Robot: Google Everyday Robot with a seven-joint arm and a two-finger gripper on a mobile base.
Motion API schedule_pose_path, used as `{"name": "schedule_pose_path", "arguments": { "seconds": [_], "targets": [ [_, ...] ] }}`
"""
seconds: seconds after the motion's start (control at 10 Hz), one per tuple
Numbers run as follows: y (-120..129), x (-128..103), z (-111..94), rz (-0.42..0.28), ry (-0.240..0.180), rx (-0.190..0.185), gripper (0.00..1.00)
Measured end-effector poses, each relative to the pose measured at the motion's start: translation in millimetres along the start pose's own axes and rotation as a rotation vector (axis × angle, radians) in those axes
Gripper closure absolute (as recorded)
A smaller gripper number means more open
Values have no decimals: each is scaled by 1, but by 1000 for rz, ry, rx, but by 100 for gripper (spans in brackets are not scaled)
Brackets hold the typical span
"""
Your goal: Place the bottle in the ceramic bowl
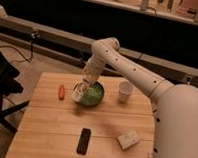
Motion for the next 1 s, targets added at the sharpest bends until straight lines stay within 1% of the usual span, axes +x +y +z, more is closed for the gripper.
{"name": "schedule_pose_path", "arguments": {
  "seconds": [0.8, 0.9, 1.0],
  "targets": [
    [5, 5, 7, 13, 3, 7, 100],
    [5, 6, 7, 14, 3, 8, 97],
    [5, 7, 7, 16, 3, 9, 88]
  ]
}}
